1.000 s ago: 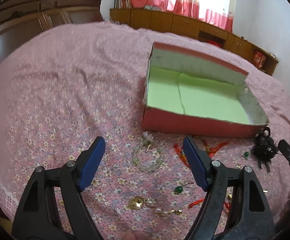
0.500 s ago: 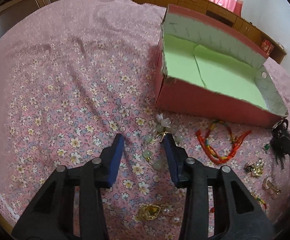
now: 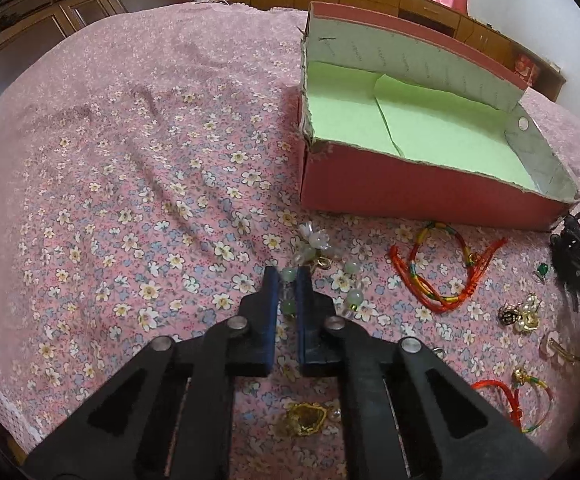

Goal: Organize jewelry
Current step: 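Grasp the clear bead bracelet with left gripper while right gripper grasps black lace bow, then carry bracelet and bow into the box and open both grippers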

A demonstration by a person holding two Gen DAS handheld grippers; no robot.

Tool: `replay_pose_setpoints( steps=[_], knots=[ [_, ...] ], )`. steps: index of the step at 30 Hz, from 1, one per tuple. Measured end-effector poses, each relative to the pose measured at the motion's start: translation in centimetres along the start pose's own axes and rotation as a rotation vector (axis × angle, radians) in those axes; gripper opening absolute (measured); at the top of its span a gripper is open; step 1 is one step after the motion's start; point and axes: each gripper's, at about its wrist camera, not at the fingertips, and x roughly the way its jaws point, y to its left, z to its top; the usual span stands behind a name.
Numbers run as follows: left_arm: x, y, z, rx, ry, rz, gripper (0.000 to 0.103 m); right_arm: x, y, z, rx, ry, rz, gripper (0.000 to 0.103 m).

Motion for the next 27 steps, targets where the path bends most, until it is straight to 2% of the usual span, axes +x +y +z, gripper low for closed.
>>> replay_pose_setpoints(
  steps=[3, 7, 14, 22, 27],
  knots=[
    [-1.8, 0.4, -0.4, -0.01, -0.014, -0.019, 0.0, -0.4, -0.2, -0.1, 0.006, -0.006, -0.002, 0.041],
    [-3.9, 0.6, -0.8, -0.016, -0.041, -0.066, 0.0, -0.9, -0.7, -0.3, 0.015, -0.019, 0.003, 0.036],
    [-7.8, 0.1, -0.6, 0.02, -0.094, -0.12, 0.0, -3.1, -0.7, -0.6, 0.005, -0.074, 0.039, 0.035],
    [-11.5, 0.0, 1.4, 0.043, -0.174, -0.165, 0.0, -5.5, -0.2, 0.1, -0.013, -0.127, 0.067, 0.035],
    [-11.8, -1.5, 2.7, 0.051, -0.215, -0.183, 0.0, -6.8, 0.4, 0.9, -0.026, -0.161, 0.089, 0.035]
  ],
)
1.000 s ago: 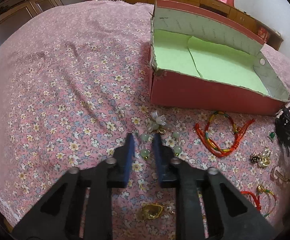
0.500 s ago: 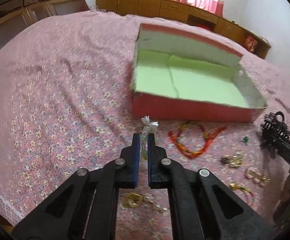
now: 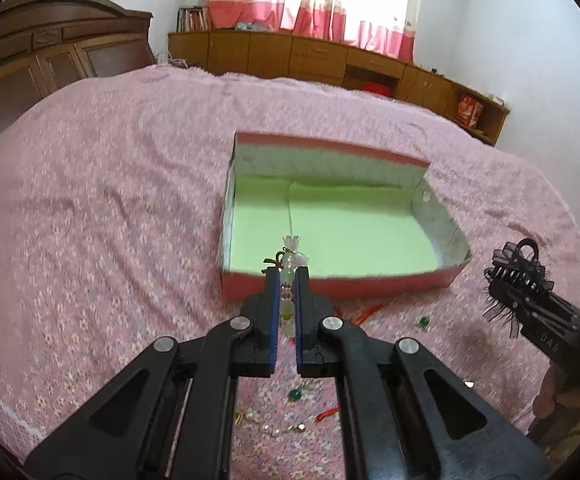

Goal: Organize jewelry
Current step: 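Carry bracelet and bow into the box and open both grippers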

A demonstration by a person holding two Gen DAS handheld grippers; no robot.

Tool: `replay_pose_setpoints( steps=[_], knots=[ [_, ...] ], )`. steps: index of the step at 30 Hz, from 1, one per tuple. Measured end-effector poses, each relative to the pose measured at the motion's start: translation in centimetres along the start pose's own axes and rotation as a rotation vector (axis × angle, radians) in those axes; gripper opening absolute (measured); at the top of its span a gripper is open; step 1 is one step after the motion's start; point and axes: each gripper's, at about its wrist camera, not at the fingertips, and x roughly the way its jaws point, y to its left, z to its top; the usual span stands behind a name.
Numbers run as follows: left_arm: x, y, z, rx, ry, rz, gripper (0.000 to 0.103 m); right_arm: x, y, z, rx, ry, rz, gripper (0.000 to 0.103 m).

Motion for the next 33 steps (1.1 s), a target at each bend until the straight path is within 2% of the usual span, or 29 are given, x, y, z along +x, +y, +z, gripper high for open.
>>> replay_pose_setpoints(
  steps=[7, 12, 15, 25, 33],
  knots=[
    [0.9, -0.6, 2.7, 0.025, -0.056, -0.005, 0.0, -0.5, 1.1, 2.5, -0.023, -0.028, 0.043, 0.035],
    [2.4, -0.5, 4.4, 0.012, -0.064, -0.007, 0.0, 0.4, 1.8, 4.7, -0.021, -0.029, 0.071, 0.035],
    [3.6, -0.3, 5.4, -0.003, -0.056, -0.022, 0.0, 1.4, 2.0, 5.9, -0.028, -0.019, 0.079, 0.035],
    [8.9, -0.6, 7.4, 0.005, -0.017, -0.001, 0.0, 6.6, 2.2, 9.5, -0.008, 0.05, 0.09, 0.035],
    [13.4, -0.8, 7.9, 0.021, 0.047, 0.022, 0.0, 11.3, 1.9, 10.4, -0.005, 0.123, 0.057, 0.035]
  ],
)
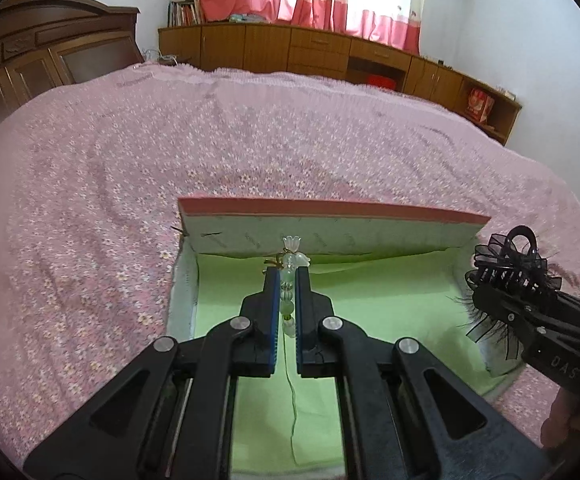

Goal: Organize jewelry
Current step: 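Carry bracelet and bow into the box and open both grippers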

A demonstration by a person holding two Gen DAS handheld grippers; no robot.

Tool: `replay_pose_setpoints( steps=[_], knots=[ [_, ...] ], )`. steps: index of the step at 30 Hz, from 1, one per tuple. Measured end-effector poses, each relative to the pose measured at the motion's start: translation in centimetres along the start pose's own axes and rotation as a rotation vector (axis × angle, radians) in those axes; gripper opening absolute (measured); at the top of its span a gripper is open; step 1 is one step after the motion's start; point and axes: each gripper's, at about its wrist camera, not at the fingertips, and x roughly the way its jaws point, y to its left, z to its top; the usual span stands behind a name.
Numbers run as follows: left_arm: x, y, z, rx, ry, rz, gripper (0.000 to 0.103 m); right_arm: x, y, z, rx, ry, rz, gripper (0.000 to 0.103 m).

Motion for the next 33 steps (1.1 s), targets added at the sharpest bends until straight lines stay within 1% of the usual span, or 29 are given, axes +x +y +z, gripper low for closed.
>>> replay_pose_setpoints(
  steps=[7, 10, 16, 18, 20, 23, 25, 27, 28, 30, 33],
  knots=[
    [3.1, 0.2, -0.5, 0.005, 0.063, 0.014, 0.0, 3.8, -0.5, 0.0, -0.012, 0.065, -0.034, 0.035],
    [4.1, 0.2, -0.6, 0.01, 0.085, 0.033, 0.0, 5.2, -0.7, -0.2, -0.03, 0.088, -0.064, 0.035],
    [5.1, 0.4, -0.6, 0.0, 0.116, 0.058, 0.0, 6.3, -0.5, -0.2, -0.084, 0.101, -0.134, 0.037],
    [5.7, 0.5, -0.7, -0.012, 0.142, 0.045, 0.0, 6.6, -0.8, -0.2, -0.083, 0.108, -0.152, 0.037],
    [5.7, 0.6, -0.8, -0.024, 0.139, 0.038, 0.0, 6.7, -1.1, -0.2, -0.079, 0.109, -0.154, 0.037],
    [5.2, 0.6, -0.8, -0.028, 0.122, 0.035, 0.002, 6.8, -0.9, -0.2, -0.096, 0.108, -0.147, 0.042],
    [4.9, 0.6, -0.9, -0.031, 0.123, 0.036, 0.007, 6.8, -0.7, -0.3, -0.103, 0.11, -0.138, 0.048],
    [4.6, 0.5, -0.9, -0.031, 0.118, 0.037, 0.018, 6.5, -0.5, -0.3, -0.098, 0.104, -0.125, 0.056],
    [4.3, 0.5, -0.9, -0.031, 0.116, 0.037, 0.02, 6.3, -0.4, -0.3, -0.095, 0.099, -0.116, 0.062],
    [3.9, 0.9, -0.9, -0.035, 0.112, 0.032, 0.023, 6.1, -0.3, -0.3, -0.09, 0.103, -0.109, 0.067],
    [2.8, 0.9, -1.0, -0.044, 0.101, 0.01, 0.023, 5.4, -0.2, -0.2, -0.066, 0.105, -0.085, 0.067]
  ],
)
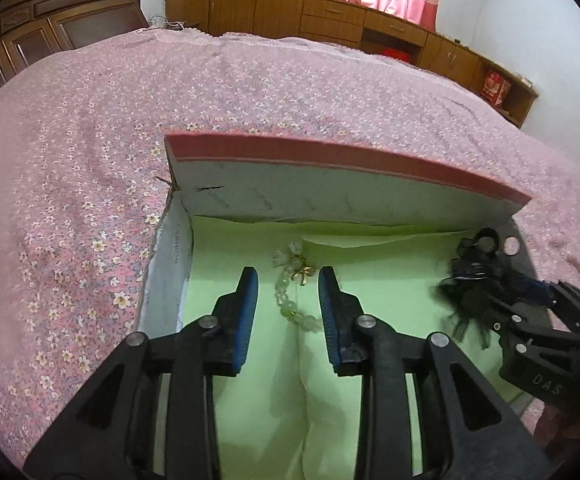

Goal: Organize jewelry
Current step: 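Carry bracelet and bow into the box and open both grippers, then grasp the gold pearl pendant with left gripper while right gripper grasps pink flower hairpin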

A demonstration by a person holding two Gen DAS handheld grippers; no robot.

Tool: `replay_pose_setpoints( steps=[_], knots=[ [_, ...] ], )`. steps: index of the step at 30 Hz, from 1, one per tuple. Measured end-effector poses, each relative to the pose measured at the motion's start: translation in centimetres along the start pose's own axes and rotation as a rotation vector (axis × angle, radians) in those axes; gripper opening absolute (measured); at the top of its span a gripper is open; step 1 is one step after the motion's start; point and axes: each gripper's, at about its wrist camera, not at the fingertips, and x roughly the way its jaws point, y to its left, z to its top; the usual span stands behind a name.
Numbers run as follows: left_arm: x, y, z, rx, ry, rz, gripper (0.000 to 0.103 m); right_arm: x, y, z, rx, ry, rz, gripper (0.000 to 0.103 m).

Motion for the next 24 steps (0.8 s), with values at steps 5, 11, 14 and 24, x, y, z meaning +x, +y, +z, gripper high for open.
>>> replay_pose_setpoints(
  steps=[5, 11, 14, 24],
  knots=[
    [-2.4, 0.0, -0.3, -0.013, -0.046, -0.025, 0.024, -2.4, 0.1, -0.4, 0.029, -0.055, 0.049, 0.069],
    [-5.3, -0.2, -1.3, -0.027, -0.092, -0.034, 0.025, -5.4, 0.4, -1.0, 0.053, -0.136, 0.101, 0.071],
    [-7.0, -0.5, -1.8, -0.028, -0.128, -0.04, 0.025, -7.0, 0.5, -1.4, 0.069, -0.183, 0.123, 0.072],
    [-12.0, -0.1, -2.8, -0.026, -0.248, -0.054, 0.029, -12.5, 0.6, -3.4, 0.105, -0.338, 0.182, 0.074]
  ],
)
